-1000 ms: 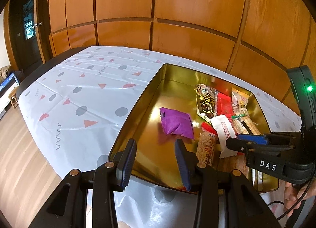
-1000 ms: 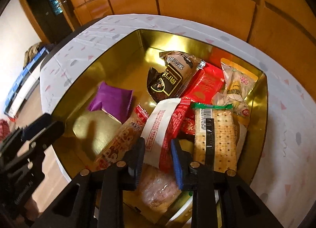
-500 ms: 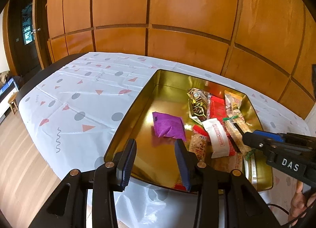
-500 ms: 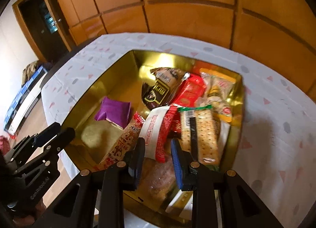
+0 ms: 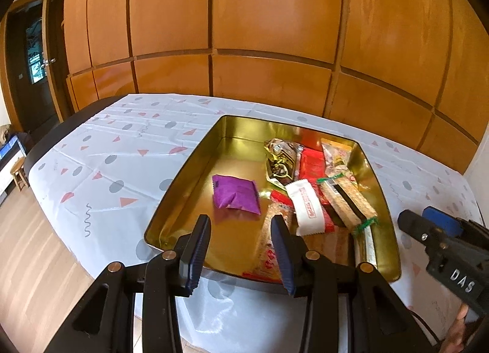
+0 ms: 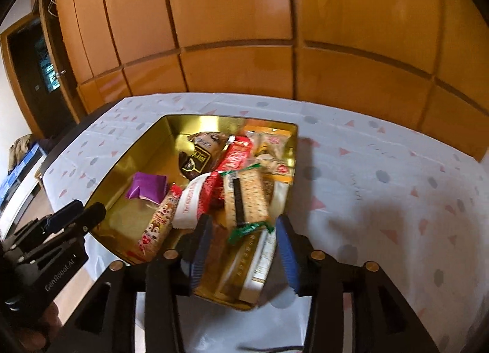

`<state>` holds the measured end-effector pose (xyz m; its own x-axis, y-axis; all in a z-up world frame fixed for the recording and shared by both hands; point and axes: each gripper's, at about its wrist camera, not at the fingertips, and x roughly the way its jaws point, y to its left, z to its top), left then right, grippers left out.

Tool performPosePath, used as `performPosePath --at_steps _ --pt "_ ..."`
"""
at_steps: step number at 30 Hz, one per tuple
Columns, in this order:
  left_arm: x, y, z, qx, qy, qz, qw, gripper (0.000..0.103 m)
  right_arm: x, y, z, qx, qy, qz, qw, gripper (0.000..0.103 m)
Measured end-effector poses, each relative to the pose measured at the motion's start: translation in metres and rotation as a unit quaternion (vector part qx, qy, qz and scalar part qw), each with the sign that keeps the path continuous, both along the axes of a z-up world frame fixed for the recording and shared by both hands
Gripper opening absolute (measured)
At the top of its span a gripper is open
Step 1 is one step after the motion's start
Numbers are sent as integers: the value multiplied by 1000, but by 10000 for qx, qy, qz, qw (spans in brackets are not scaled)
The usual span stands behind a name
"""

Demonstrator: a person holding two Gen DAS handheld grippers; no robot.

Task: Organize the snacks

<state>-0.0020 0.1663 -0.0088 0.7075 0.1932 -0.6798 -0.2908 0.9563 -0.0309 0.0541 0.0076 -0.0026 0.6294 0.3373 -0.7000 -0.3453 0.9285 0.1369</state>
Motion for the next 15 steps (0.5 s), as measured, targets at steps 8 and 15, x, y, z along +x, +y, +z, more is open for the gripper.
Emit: performPosePath --at_steps 8,15 --pt "-7 -12 1 92 21 -146 9998 42 -17 -9 -11 -98 -34 -166 9998 64" --pt "-8 -15 5 149 -96 -186 9997 63 -24 -9 -10 -146 -161 -216 9995 66"
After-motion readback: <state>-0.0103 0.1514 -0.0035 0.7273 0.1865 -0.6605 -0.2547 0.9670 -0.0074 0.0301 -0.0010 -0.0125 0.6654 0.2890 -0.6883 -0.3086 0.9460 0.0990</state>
